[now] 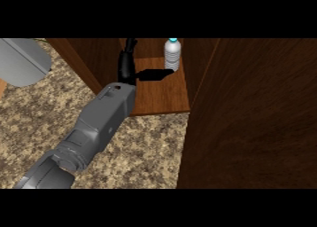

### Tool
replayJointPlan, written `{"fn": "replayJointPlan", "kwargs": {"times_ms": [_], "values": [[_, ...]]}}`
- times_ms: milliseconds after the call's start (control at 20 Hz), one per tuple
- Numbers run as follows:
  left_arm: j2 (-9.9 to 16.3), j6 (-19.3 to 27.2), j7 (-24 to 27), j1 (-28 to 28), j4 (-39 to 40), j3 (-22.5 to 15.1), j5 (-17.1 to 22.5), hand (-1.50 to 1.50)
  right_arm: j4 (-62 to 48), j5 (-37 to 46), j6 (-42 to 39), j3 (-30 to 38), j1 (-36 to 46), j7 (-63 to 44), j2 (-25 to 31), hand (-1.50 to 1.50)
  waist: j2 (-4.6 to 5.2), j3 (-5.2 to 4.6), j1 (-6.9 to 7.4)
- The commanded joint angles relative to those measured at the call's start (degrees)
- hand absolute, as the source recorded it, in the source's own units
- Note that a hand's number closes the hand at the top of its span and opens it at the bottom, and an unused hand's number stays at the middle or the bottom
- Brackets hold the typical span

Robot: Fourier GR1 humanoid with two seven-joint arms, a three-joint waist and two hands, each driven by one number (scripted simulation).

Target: Pick up the bottled water, place it into the cabinet and close the cabinet

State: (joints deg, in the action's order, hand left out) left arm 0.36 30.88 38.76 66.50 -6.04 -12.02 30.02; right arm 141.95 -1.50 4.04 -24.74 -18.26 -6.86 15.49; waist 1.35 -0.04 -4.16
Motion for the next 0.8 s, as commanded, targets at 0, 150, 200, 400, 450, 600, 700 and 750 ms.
{"fn": "replayJointPlan", "kwargs": {"times_ms": [0,150,200,400,450,600,700,750], "values": [[-0.3,-1.9,0.0,1.6,-0.4,0.8,0.1,-1.5,2.8,-0.5,0.2,-1.5,-0.4,-2.1,-0.5,-1.5,-0.07,-0.03,0.1],[1.2,-10.1,1.3,1.0,-2.8,1.3,0.7,-1.5,3.1,-1.2,-1.1,-0.6,-3.8,1.5,0.5,-1.5,-0.37,0.03,0.1],[-0.3,-11.1,2.7,-0.3,-4.7,2.1,1.9,-1.5,1.5,-1.9,-1.4,-0.2,-4.3,2.9,0.2,-1.5,-0.55,0.05,0.38],[-0.4,-18.0,2.1,-2.5,-8.1,-0.4,2.3,-1.5,3.1,-0.6,-0.6,-0.1,-0.9,-1.3,-0.3,-1.5,-0.78,0.0,0.91],[-0.4,-19.7,1.0,-1.2,-7.9,0.3,2.3,-1.5,-0.1,-3.4,-1.6,3.4,-0.6,0.9,-0.1,-1.5,-0.78,0.05,1.76],[-0.4,-20.1,-0.3,-2.0,-10.4,0.2,3.7,-1.5,7.6,-2.7,-1.2,2.6,-2.1,-4.6,1.2,-1.5,-1.1,0.02,1.92],[-0.4,-18.3,-2.3,-3.1,-15.2,-0.9,6.2,-1.5,4.1,-1.6,-1.1,2.6,-0.6,-3.9,0.2,-1.5,-1.31,0.03,2.5],[-0.4,-18.9,-1.2,-7.0,-17.7,-3.1,7.4,-1.5,5.5,-0.2,-1.4,1.0,-3.5,-2.3,0.5,-1.5,-1.49,0.04,2.15]]}}
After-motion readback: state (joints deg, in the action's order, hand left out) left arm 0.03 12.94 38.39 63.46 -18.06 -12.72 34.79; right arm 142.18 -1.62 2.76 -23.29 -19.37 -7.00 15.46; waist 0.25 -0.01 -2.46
